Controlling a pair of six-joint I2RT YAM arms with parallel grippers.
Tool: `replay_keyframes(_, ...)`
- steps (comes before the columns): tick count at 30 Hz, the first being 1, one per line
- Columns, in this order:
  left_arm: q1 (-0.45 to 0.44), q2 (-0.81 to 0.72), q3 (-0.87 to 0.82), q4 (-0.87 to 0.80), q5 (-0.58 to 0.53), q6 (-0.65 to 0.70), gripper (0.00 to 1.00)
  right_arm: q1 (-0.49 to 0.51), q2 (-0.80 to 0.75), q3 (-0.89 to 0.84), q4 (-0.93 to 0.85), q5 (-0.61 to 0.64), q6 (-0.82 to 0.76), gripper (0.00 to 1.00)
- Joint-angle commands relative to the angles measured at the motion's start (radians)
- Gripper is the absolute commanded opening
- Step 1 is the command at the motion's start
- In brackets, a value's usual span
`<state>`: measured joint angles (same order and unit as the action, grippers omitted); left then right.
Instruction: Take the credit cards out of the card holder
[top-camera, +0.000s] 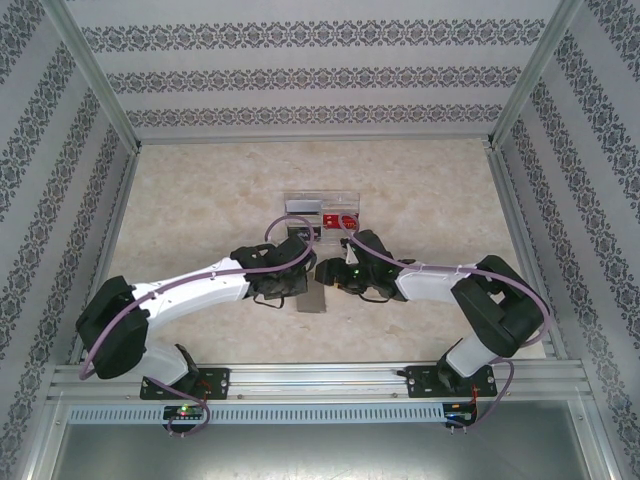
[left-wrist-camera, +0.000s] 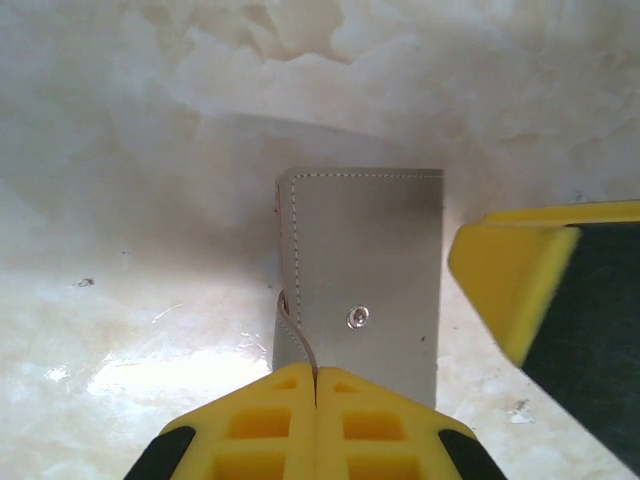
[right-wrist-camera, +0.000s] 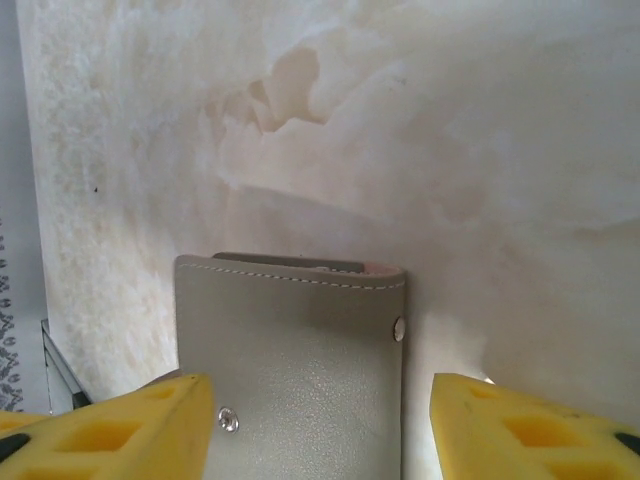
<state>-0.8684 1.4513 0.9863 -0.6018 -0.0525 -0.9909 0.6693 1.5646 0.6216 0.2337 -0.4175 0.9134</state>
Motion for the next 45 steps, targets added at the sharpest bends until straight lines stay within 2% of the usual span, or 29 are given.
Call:
replay_keyframes(1,0.006,-0.044,0.056,-0.041,-0.006,0.031,0.0,-0.006,-0.049,0.007,-0.047,0.021,-0.04,0.64)
replay_keyframes(10,0.005,-0.076,0.109,-0.061,0.007,0.034,0.0,-0.001,-0.084,0.021,-0.074,0.009,-0.049,0.71)
replay_keyframes(14,0.005,-0.068,0.086,-0.063,0.002,0.024,0.0,0.0,-0.079,0.021,-0.074,0.008,-0.054,0.65)
replay_keyframes(17,0.005,-0.064,0.061,-0.051,0.01,0.015,0.0,0.004,-0.08,0.015,-0.063,0.006,-0.045,0.66)
replay_keyframes(22,0.005,-0.075,0.039,-0.063,-0.021,0.014,0.0,0.01,-0.053,0.024,-0.068,0.001,-0.06,0.63)
replay_keyframes(26,0.008,-0.072,0.034,-0.103,-0.047,0.011,0.0,0.008,-0.019,0.024,-0.074,0.011,-0.076,0.56)
replay_keyframes(28,0.008,-0.072,0.024,-0.104,-0.046,0.008,0.0,0.007,0.003,0.026,-0.07,0.004,-0.083,0.45)
replay_keyframes(34,0.008,-0.073,0.009,-0.095,-0.041,0.006,0.0,0.01,0.065,0.038,-0.044,-0.023,-0.081,0.34)
replay_keyframes(45,0.009,-0.06,0.013,-0.082,-0.027,0.009,0.0,0.024,0.14,0.081,-0.004,-0.073,-0.07,0.27)
